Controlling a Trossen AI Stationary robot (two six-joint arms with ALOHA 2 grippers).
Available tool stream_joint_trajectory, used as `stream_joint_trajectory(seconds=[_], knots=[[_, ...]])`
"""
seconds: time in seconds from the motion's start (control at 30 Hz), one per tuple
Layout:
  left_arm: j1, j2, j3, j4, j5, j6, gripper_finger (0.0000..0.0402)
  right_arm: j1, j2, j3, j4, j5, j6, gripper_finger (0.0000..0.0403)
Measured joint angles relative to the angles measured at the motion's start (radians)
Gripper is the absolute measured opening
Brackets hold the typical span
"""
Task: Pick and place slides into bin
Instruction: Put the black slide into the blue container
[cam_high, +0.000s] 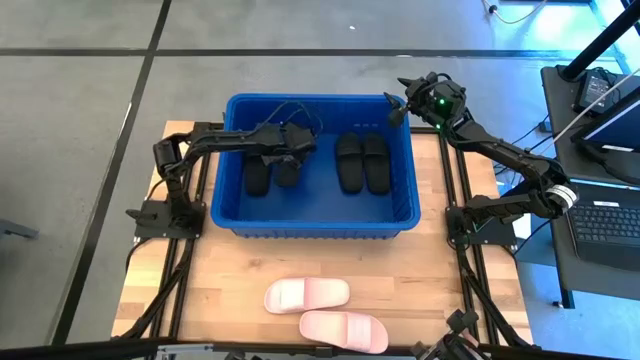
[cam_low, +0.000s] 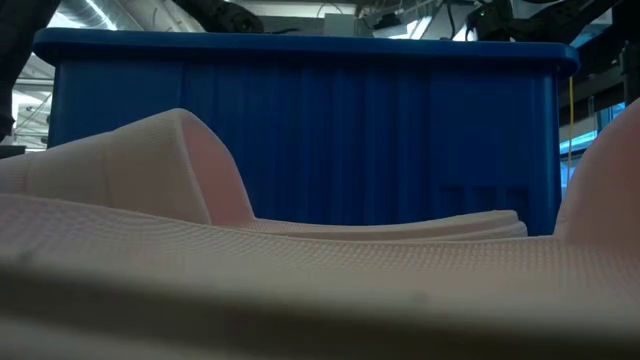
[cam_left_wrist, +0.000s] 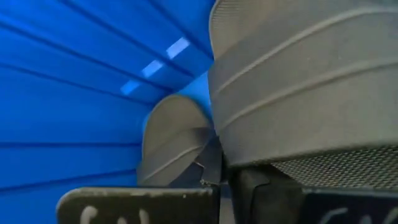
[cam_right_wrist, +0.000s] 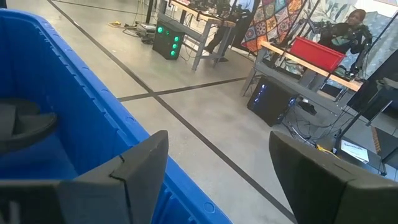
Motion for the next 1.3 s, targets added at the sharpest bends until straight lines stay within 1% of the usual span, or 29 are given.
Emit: stream_joint_trajectory(seconds=[0.2,0.37,0.6,0.93,1.17,1.3], knots=[[0.006,0.000,-0.060,0.033,-0.003,-0.018,0.0002,0.000,0.000,0.000,0.000,0.000,-0.002,0.0279],[0.006,0.000,-0.083,0.034,-0.001,-0.047,0.0002,0.000,0.000,0.000,-0.001,0.000,-0.002,0.0279],[0.018,0.002,-0.084,0.032,0.001,-0.061,0.0002,0.000,0.000,0.000,-0.001,0.000,-0.002,0.0279],[0.022,0.055,-0.086,0.026,0.029,-0.062,0.0002,0.000,0.000,0.000,-0.002,0.000,-0.002,0.0279],[0.023,0.062,-0.086,0.025,0.016,-0.062,0.0030,0.000,0.000,0.000,-0.002,0.000,-0.009,0.0279],[0.033,0.061,-0.085,0.023,0.017,-0.061,0.0036,0.000,0.000,0.000,-0.002,0.000,-0.009,0.0279]])
